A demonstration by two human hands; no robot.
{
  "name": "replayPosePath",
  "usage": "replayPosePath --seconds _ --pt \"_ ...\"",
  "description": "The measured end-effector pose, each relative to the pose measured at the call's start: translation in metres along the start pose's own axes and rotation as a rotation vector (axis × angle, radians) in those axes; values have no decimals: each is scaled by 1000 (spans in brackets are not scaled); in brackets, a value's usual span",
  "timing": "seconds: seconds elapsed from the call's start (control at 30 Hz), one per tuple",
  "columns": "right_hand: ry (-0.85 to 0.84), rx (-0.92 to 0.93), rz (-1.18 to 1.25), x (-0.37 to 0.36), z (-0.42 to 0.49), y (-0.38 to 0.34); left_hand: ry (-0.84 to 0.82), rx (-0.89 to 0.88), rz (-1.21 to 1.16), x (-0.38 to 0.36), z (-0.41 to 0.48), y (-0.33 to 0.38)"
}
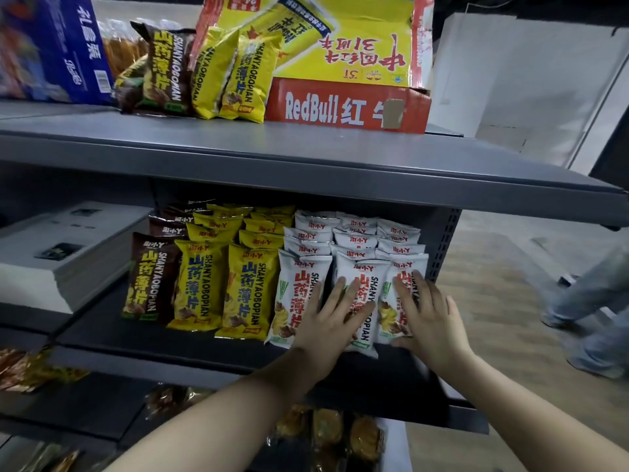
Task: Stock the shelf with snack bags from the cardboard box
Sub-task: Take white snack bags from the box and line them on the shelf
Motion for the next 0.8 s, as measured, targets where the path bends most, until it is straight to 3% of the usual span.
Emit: replayPosePath --seconds 0.13,0.3,0.43,0.57,0.67,0.8 --pt "41 -16 16 2 4 -6 6 -6 27 2 0 0" --pt "-32 -19 87 8 4 -10 -15 -72 -5 3 2 -5" --pt "57 -42 113 32 6 -21 3 -121 -75 7 -5 -15" --pt "148 50 151 55 4 -54 142 -118 -60 24 -23 -30" --pt "181 164 183 63 0 -85 257 -67 5 33 -39 -55" --pt "213 261 212 69 0 -126 218 109 81 28 -67 -103"
Point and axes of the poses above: each hand's wrist, its own z-axis towards the middle knuckle, its own x-axis out of the back of the hand, y = z × x, the point moved 6 cm from there along z, towards the middle knuckle, and after that the axes turned 8 degrees about y, right-handed, at the moved point
